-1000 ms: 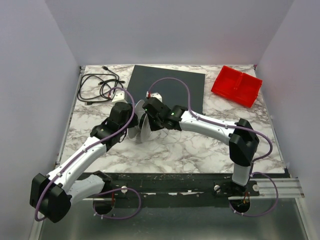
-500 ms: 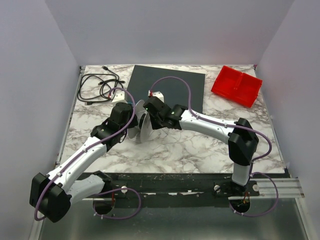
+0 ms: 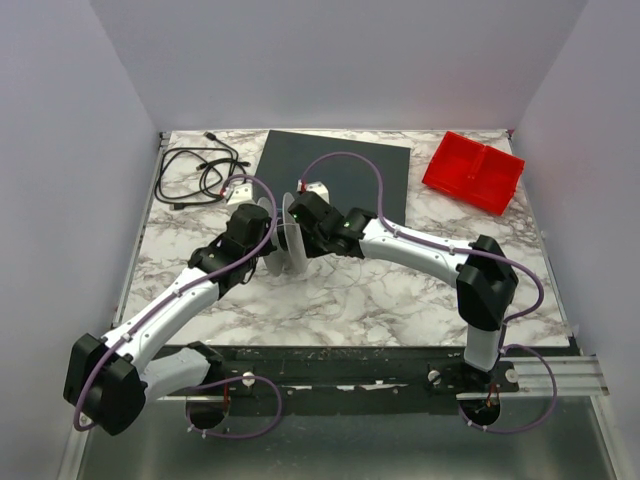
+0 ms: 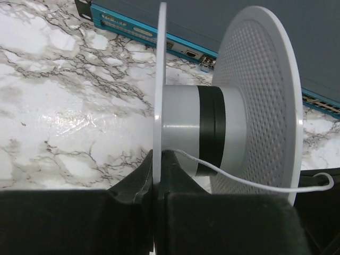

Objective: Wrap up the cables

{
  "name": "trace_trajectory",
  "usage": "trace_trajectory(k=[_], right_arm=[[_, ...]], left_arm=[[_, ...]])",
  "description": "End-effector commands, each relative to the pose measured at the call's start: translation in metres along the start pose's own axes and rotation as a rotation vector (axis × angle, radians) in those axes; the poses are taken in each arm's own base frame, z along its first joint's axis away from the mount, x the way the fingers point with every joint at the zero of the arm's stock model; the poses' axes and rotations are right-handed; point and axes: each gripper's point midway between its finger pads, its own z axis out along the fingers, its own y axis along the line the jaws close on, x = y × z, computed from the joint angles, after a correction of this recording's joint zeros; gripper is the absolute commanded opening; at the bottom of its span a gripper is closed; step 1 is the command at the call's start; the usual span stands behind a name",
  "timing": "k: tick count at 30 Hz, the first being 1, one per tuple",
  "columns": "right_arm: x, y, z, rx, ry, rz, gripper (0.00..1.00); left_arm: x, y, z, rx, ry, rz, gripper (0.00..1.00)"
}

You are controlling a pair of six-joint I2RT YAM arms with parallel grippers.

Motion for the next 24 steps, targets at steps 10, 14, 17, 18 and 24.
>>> trace_trajectory(k=[10, 14, 17, 18, 24], right_arm=[[-0.016, -0.005, -0.012, 0.007, -0.059, -0.014, 0.01], [-0.041, -0.013, -0.019, 0.064, -0.115, -0.044, 0.01], [-0.069, -0.030, -0.022, 0.101, -0.165, -0.024, 0.01], [-0.078, -0.035, -0.022, 0.101, -0.177, -0.015, 0.01], [-0.107, -0.059, -0.009, 0.099, -0.214, 0.024, 0.23]], left_arm=[[-0.007, -0.002, -0.004, -0.008, -0.005, 0.026, 0.00], [-0.013, -0.012, -0.010, 0.047, 0.002, 0.075, 0.00], [-0.018, -0.021, -0.018, 0.108, -0.006, 0.110, 0.00], [-0.022, -0.024, -0.022, 0.123, -0.011, 0.120, 0.00], [-0.034, -0.035, -0.048, 0.227, -0.027, 0.196, 0.00]])
